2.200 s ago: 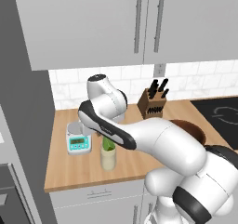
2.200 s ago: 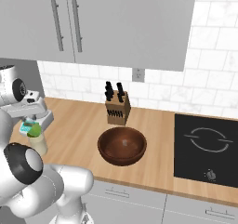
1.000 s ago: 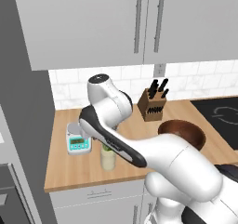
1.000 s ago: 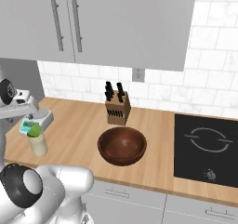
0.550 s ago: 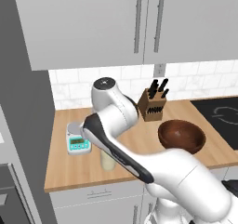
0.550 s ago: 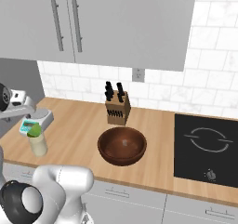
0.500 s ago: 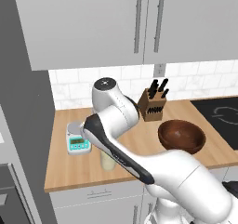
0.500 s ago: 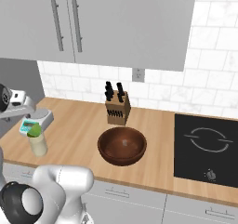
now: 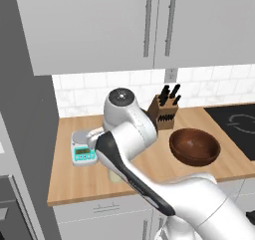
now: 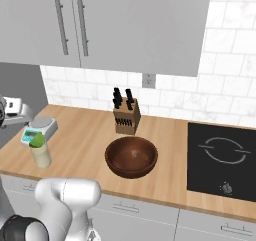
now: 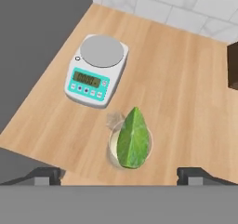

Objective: Grab a lemon wedge from the fridge and one ice cube from the ice bowl, and put them in the glass of lemonade.

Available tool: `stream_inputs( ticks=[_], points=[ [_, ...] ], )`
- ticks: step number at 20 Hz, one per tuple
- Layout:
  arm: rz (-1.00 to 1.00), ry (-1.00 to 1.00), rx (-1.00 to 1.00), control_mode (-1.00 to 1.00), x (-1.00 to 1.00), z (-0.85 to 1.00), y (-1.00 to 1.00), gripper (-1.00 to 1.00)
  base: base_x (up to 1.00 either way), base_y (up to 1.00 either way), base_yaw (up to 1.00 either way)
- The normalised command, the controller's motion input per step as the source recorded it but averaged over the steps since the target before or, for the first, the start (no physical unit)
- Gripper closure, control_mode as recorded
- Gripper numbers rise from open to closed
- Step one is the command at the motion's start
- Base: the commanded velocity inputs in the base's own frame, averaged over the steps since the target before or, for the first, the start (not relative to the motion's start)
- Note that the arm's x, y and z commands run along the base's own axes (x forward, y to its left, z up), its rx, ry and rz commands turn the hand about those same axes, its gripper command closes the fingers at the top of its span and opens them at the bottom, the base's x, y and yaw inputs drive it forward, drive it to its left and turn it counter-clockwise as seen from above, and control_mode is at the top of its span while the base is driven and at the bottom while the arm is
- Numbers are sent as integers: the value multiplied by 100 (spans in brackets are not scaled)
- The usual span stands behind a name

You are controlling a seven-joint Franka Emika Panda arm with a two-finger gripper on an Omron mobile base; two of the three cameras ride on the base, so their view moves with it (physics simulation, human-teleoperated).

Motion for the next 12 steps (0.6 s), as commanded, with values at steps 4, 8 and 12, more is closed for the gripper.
stream_inputs(
  ticks=[4,8,12],
  points=[
    [0,-11,4,-100,-3,8,-3,-100,0,0,0],
    [0,-9,7,-100,-5,12,-6,-100,0,0,0],
    [0,-11,8,-100,-29,13,-2,-100,0,0,0]
  ],
)
